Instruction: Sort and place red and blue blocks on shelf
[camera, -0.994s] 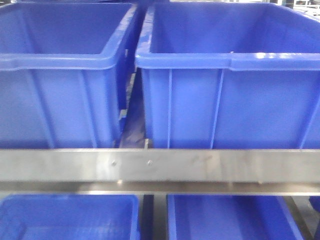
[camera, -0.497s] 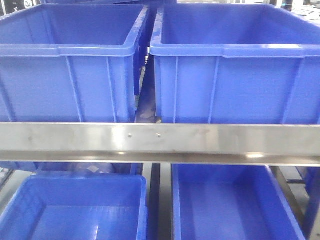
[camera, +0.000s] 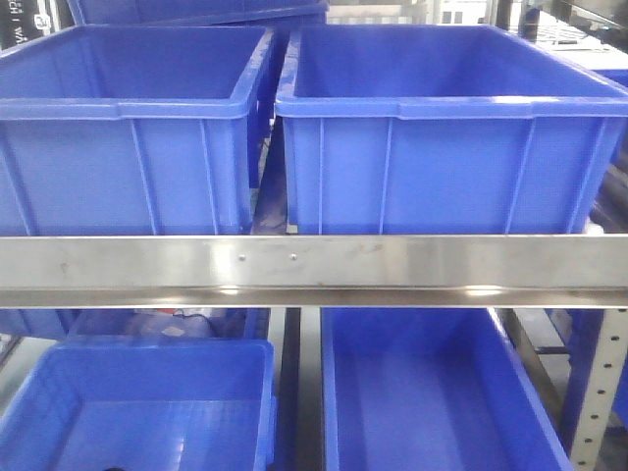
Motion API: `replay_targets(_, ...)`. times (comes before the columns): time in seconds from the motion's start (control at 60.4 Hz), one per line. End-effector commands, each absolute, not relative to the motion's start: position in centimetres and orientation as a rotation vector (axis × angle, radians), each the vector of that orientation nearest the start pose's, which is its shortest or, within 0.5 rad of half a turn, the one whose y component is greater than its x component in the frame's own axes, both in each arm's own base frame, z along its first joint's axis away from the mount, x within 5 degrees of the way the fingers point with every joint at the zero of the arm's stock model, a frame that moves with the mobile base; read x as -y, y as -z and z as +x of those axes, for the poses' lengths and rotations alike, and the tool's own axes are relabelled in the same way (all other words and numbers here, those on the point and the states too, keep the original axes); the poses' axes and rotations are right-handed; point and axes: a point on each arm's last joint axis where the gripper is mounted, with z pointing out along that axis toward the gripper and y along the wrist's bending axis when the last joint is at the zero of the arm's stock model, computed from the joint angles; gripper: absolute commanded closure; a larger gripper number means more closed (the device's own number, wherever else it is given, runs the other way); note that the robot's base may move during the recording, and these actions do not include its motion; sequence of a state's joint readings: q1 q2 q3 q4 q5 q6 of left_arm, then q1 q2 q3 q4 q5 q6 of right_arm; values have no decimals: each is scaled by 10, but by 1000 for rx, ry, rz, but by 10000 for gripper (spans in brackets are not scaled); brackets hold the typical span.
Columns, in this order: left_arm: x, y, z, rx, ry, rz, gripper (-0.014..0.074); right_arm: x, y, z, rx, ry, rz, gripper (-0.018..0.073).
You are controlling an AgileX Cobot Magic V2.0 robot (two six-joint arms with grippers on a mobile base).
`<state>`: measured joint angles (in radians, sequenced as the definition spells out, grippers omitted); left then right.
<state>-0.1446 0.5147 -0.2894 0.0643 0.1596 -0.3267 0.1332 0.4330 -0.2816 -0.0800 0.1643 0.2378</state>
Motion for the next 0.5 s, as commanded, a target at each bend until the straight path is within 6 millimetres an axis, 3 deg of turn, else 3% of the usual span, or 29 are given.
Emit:
replay_targets(0.0,16,-274,114,-1757,298,-110,470,-13,-278,101,-1704,-210,21,489)
replay_targets(0.481,16,-274,114,-1757,298,-110,470,-13,-278,101,-1703,-211,21,489)
